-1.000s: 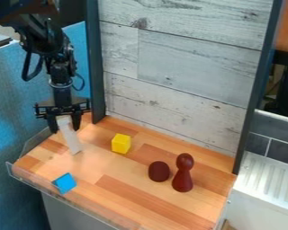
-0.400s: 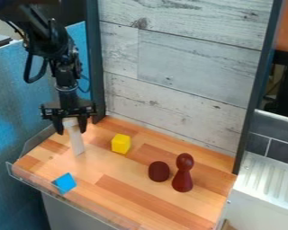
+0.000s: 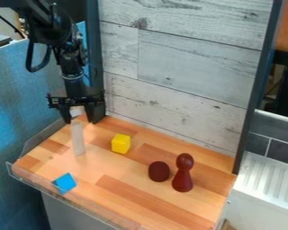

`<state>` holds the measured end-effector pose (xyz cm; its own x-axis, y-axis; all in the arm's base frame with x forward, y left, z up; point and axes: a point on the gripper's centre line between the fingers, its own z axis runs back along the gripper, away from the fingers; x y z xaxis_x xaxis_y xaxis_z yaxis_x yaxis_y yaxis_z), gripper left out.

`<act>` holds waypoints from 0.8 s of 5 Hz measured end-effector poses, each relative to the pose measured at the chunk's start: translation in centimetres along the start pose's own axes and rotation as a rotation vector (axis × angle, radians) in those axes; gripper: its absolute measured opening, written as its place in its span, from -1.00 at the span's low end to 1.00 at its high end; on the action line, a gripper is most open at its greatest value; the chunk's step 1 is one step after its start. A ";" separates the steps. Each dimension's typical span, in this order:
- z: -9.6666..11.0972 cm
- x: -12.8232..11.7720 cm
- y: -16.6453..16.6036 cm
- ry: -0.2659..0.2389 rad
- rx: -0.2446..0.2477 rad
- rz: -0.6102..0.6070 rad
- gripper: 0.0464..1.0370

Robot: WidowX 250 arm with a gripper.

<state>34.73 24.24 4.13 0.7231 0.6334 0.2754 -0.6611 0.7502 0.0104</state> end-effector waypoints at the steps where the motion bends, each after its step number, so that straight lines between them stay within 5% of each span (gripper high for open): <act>1: 0.1 -0.4 -0.3 0.022 -0.010 -0.014 0.16; 2: 0.5 -0.2 -0.9 0.028 -0.017 -0.081 0.16; 4: -0.3 -0.3 -2.8 0.015 -0.090 -0.401 0.16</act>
<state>36.39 21.96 3.76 0.9232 0.2895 0.2526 -0.3065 0.9514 0.0298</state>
